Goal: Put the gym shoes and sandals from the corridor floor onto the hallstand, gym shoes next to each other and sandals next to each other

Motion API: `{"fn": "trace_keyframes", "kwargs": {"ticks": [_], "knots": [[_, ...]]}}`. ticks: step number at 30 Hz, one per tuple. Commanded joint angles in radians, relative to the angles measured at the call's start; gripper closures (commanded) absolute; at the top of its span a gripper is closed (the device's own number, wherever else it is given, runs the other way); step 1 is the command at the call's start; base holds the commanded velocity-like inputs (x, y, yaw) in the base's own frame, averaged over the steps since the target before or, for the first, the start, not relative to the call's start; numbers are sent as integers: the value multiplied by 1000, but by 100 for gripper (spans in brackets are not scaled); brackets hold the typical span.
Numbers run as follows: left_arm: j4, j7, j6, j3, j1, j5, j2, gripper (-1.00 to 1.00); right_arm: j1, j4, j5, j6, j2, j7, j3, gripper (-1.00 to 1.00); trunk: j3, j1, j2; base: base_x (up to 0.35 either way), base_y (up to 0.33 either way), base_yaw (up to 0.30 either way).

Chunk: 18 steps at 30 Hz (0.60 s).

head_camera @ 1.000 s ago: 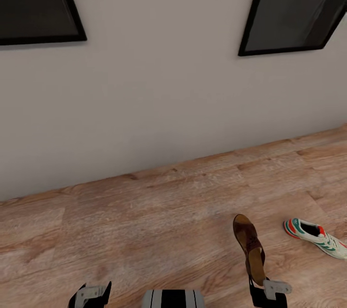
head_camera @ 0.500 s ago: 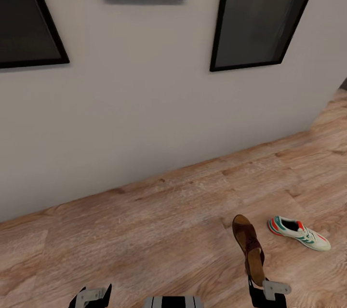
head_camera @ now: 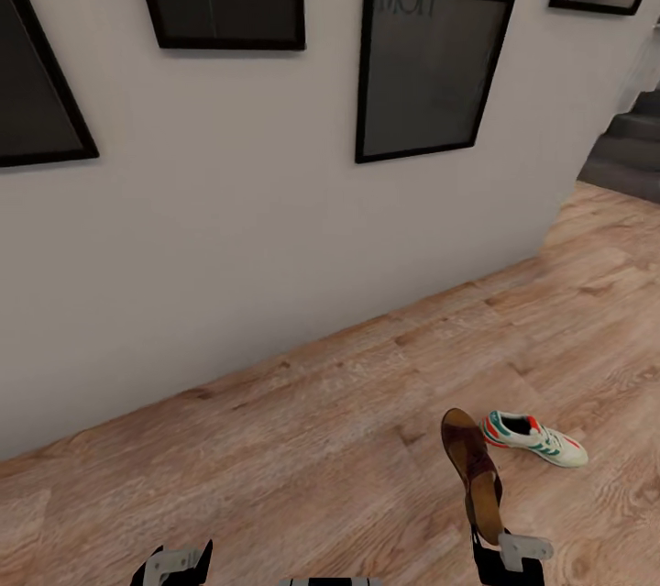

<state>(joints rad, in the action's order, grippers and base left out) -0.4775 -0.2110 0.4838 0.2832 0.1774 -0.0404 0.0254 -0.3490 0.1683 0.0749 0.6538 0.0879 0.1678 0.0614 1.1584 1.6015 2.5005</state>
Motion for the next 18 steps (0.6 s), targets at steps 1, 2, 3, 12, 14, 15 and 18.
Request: {"fn": "trace_keyframes", "kwargs": {"ticks": [1, 2, 3, 12, 14, 15, 18], "knots": [[0, -9, 3, 8, 1, -4, -1, -100, -1, -1, 8, 3, 0, 3, 7, 100, -5, -1, 0, 0, 0, -222], [0, -9, 3, 8, 1, -4, -1, -100, -1, -1, 8, 3, 0, 3, 7, 100, -10, -1, 0, 0, 0, -222], [0, -9, 3, 8, 1, -4, -1, -100, -1, -1, 8, 3, 0, 3, 6, 100, -15, -2, 0, 0, 0, -222], [1, -9, 3, 8, 1, -4, -1, -100, -1, -1, 8, 3, 0, 3, 6, 100, -51, -36, -63, 0, 0, -164], [1, -9, 3, 8, 1, -4, -1, -100, -1, -1, 8, 3, 0, 3, 6, 100, -57, -44, -77, 0, 0, -28], [0, -9, 3, 8, 1, -4, -1, -100, -1, -1, 8, 3, 0, 3, 6, 100, -61, -47, -84, 0, 0, -14], [0, -9, 3, 8, 1, -4, -1, -100, 0, -1, 8, 3, 0, 3, 6, 100, -70, -59, -105, 0, 0, -10]]}}
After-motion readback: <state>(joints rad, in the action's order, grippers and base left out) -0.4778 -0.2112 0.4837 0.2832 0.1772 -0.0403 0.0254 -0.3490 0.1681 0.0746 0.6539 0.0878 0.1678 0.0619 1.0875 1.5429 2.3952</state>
